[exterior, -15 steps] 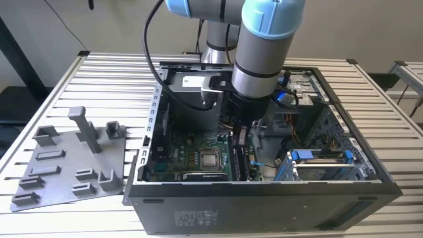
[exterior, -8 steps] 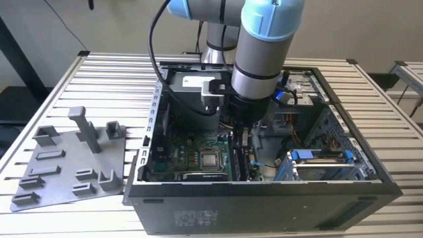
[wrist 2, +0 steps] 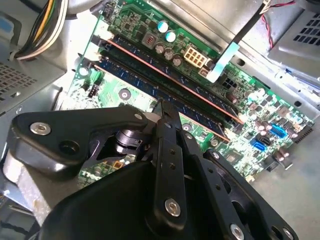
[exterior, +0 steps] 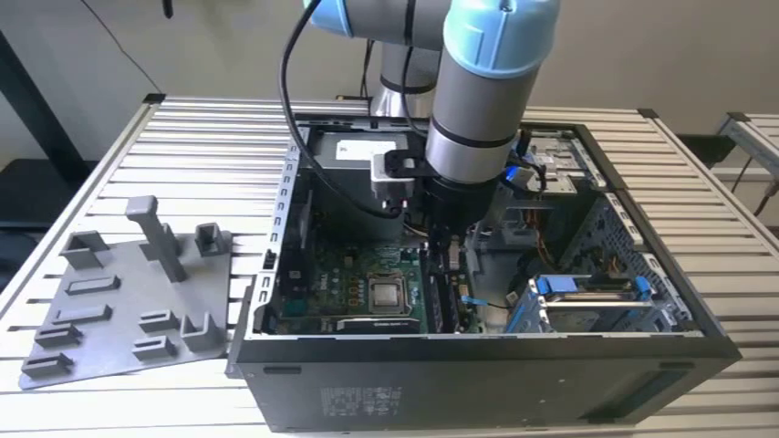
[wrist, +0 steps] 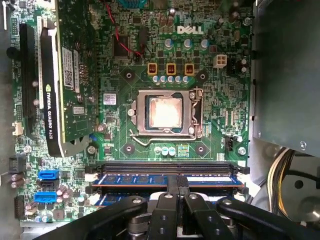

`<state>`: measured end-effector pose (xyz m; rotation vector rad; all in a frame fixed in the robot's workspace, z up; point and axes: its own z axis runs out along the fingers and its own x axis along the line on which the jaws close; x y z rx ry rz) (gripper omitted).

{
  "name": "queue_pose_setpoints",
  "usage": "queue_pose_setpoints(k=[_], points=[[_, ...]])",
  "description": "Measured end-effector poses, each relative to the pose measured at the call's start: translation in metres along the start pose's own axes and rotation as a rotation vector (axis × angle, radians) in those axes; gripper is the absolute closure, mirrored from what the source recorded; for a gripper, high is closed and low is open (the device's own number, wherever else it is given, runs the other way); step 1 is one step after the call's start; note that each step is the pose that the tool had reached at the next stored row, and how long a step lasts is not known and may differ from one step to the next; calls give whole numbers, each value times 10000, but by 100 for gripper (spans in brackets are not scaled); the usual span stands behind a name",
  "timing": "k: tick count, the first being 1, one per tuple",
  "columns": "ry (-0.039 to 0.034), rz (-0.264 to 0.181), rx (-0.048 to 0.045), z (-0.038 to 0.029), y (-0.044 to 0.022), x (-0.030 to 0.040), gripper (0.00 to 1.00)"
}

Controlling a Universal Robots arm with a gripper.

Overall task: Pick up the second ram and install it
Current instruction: 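Press down the second ram until it locks into place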

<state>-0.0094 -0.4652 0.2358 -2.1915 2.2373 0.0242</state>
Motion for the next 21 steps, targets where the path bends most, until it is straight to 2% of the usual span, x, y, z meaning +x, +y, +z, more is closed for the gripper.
queue_pose_setpoints(k=[3,12,13,14,16,18,21], points=[[0,0,1,29,1,0,89],[2,2,-5,183,1,6,89],[-1,2,-5,182,1,5,89],[3,2,-8,172,0,2,89],[-55,2,1,116,0,-5,89],[-23,3,-10,16,1,1,89],[-25,2,-12,-120,2,-2,89]])
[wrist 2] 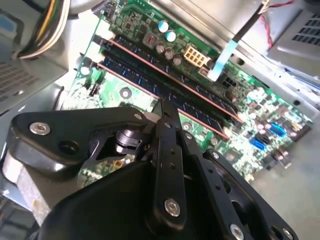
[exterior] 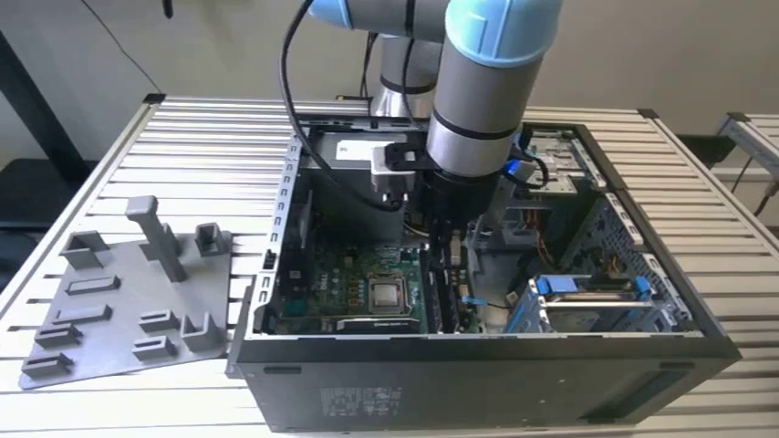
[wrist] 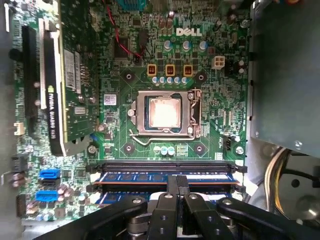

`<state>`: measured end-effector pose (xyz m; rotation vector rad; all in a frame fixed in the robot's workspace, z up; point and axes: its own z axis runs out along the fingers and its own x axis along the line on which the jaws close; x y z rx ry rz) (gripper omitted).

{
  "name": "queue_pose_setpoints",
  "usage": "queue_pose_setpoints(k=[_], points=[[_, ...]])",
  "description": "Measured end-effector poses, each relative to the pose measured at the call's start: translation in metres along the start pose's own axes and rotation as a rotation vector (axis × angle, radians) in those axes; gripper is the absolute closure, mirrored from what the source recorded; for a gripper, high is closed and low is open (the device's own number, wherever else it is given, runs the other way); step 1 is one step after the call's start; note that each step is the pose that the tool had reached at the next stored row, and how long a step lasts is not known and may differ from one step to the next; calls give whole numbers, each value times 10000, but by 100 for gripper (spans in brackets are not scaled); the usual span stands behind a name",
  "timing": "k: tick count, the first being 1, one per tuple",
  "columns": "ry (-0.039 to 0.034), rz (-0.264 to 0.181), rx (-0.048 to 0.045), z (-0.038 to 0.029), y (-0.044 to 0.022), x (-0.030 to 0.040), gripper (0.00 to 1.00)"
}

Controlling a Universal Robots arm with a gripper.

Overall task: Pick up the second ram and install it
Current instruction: 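Press down the second ram until it locks into place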

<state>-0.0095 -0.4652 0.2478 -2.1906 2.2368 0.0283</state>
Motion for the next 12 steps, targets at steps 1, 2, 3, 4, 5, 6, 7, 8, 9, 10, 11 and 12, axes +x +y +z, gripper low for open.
queue_pose_setpoints(k=[1,2,3,4,5,6,7,8,9,10,11,12], points=[[-1,0,-1,-45,0,-1,89],[3,0,-2,-85,0,-2,89],[-1,0,-1,-122,1,-2,89],[3,0,-2,-160,1,-3,89],[2,0,-1,-195,1,-4,89],[0,0,-1,-223,1,-4,89],[2,-1,-2,-246,1,-5,89],[2,0,-2,-267,1,-5,89],[2,0,-2,-286,2,-6,89],[2,0,-3,-301,2,-6,89],[1,0,-1,-303,2,-6,89],[0,-1,-1,-303,1,-6,89]])
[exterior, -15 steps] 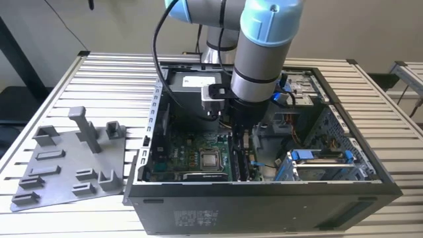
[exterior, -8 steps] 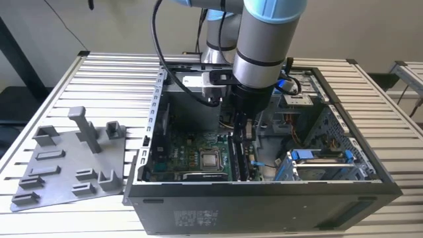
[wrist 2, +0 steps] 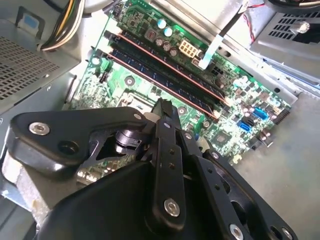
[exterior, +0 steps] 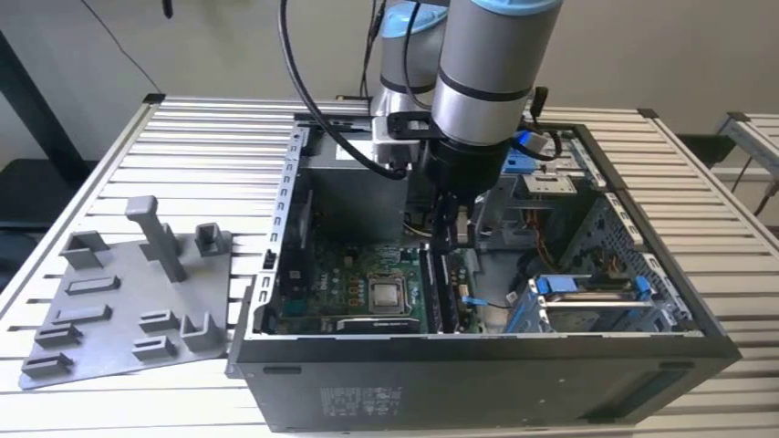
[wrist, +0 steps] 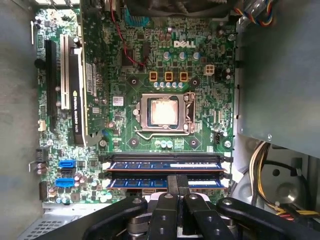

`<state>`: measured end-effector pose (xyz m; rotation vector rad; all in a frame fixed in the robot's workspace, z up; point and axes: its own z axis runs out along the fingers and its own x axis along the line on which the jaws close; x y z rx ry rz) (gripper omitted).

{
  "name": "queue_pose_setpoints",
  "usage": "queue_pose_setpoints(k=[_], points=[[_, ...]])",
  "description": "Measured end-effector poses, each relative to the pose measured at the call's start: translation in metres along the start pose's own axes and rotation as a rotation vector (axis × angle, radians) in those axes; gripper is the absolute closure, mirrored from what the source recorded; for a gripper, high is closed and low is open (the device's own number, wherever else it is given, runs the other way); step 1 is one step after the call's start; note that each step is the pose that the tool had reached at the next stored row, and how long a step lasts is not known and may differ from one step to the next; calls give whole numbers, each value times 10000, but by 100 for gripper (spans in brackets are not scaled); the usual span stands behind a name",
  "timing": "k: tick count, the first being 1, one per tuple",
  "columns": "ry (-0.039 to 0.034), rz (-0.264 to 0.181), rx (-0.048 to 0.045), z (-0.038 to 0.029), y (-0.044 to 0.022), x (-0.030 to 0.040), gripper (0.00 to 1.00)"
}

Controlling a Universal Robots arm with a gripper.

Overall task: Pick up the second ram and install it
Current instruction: 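Press down the second ram until it locks into place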

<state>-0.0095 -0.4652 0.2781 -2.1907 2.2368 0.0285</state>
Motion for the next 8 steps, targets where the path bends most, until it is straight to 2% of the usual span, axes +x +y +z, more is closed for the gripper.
queue_pose_setpoints(k=[8], points=[[1,0,-1,-8,0,0,89]])
